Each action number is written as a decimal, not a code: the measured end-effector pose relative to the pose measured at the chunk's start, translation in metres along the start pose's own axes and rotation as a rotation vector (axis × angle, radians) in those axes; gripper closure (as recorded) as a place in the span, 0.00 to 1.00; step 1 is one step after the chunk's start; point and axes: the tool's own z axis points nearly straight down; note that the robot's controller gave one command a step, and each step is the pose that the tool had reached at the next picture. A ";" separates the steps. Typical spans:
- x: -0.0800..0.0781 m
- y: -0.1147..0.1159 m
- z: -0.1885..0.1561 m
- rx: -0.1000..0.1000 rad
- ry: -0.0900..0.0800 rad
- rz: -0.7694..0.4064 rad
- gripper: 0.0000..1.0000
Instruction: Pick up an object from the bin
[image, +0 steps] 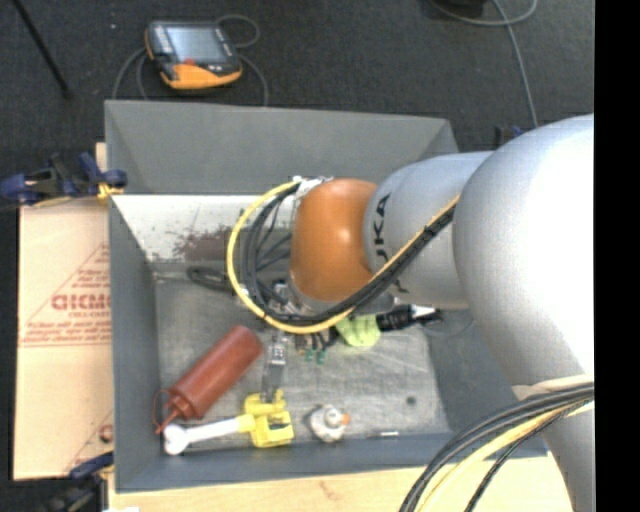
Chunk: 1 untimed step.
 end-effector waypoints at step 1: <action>0.012 0.032 0.013 0.003 -0.004 -0.094 0.00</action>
Offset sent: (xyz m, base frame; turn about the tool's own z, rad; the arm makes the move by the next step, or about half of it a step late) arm 0.0238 0.0805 -0.0196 -0.3867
